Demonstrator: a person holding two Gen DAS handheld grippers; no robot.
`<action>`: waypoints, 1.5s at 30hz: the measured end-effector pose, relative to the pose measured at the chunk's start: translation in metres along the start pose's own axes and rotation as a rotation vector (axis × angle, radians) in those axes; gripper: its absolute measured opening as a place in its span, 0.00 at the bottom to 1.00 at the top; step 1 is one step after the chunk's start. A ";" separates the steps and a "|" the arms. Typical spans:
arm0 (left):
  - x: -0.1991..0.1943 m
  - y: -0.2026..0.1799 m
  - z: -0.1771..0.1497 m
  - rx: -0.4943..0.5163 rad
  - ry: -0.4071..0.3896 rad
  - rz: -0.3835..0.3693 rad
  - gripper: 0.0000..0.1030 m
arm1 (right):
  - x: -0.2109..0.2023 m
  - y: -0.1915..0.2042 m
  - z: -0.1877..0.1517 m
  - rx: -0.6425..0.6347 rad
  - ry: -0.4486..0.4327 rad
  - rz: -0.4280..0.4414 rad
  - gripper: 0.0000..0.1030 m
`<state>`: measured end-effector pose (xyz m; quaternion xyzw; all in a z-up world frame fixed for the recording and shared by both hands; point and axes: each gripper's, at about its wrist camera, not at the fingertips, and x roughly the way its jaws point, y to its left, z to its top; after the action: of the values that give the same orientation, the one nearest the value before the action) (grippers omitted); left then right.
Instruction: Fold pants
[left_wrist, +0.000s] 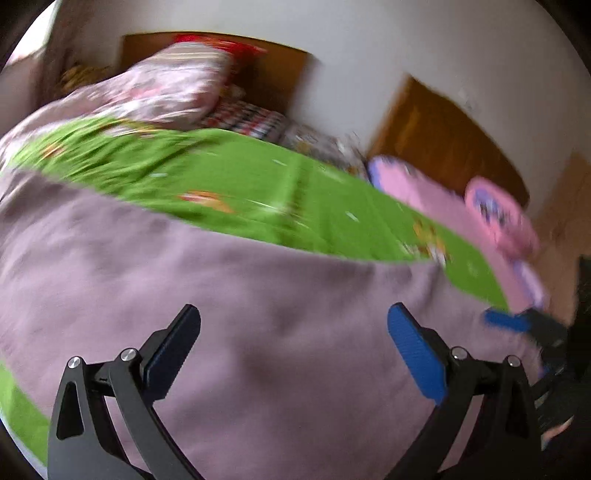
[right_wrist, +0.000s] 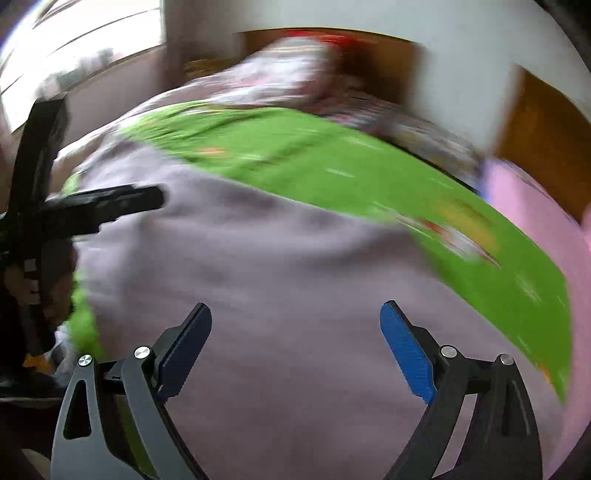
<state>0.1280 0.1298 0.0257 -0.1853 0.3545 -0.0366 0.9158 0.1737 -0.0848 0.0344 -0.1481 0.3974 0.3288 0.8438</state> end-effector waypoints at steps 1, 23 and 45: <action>-0.009 0.018 0.002 -0.055 -0.013 -0.003 0.98 | 0.012 0.016 0.014 -0.046 -0.001 0.042 0.87; -0.083 0.330 0.011 -0.726 -0.289 -0.109 0.72 | 0.152 0.161 0.112 -0.272 0.026 0.223 0.89; -0.080 0.298 0.043 -0.438 -0.317 0.068 0.14 | 0.137 0.174 0.136 -0.388 0.075 0.279 0.94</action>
<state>0.0783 0.4361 -0.0031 -0.3704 0.2121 0.1012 0.8986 0.1982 0.1731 0.0181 -0.2634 0.3743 0.5066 0.7307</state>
